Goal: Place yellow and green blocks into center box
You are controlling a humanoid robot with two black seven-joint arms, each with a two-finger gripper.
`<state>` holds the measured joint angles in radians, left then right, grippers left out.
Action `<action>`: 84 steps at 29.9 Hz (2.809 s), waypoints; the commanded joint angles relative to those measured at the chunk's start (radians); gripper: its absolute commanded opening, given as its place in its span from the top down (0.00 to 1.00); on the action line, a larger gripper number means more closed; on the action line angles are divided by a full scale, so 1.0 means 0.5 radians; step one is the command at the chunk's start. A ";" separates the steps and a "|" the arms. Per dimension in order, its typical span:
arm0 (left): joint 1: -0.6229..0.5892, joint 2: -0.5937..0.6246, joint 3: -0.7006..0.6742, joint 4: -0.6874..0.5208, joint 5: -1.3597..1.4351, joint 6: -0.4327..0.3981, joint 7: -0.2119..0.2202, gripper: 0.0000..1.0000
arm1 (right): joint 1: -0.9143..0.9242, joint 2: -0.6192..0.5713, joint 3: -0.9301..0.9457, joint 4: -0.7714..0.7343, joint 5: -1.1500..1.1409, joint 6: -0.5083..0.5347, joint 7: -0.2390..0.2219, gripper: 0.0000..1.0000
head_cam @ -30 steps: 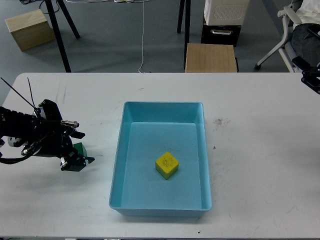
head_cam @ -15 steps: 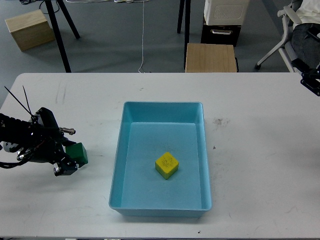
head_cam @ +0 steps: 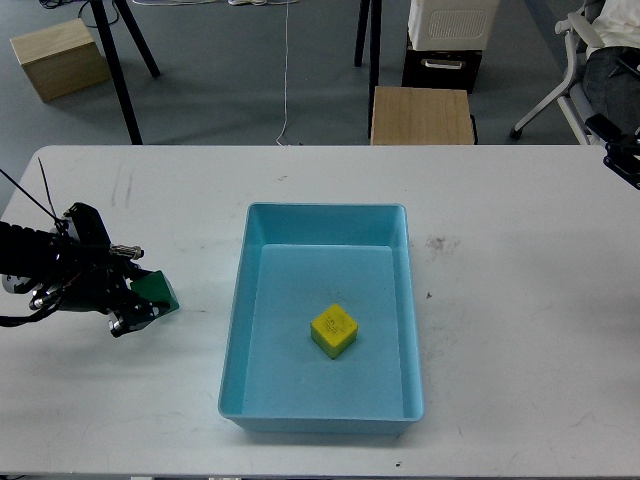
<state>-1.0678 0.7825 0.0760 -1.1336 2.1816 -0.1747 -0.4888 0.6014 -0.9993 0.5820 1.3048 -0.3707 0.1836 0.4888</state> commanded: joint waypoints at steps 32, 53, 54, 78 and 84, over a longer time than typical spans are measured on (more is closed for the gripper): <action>-0.356 -0.639 -0.563 -0.196 -0.402 -0.519 0.000 0.00 | -0.043 0.103 -0.007 -0.100 -0.023 0.004 0.000 0.01; 0.868 -0.464 -1.591 -0.239 -3.653 -0.309 0.000 0.00 | 0.071 1.210 1.008 -0.263 1.097 0.148 -0.775 0.01; 0.935 -0.445 -1.612 -0.270 -3.816 -0.389 0.000 0.00 | 0.052 1.253 1.051 -0.266 1.152 0.172 -0.808 0.01; 1.878 -1.034 -1.932 -0.696 -5.051 -0.491 0.106 0.00 | -1.270 1.753 1.898 0.283 1.530 0.351 -1.033 0.01; 1.927 -1.053 -1.941 -0.700 -5.051 -0.494 0.000 0.00 | -1.384 1.830 1.883 0.363 1.524 0.351 -1.027 0.01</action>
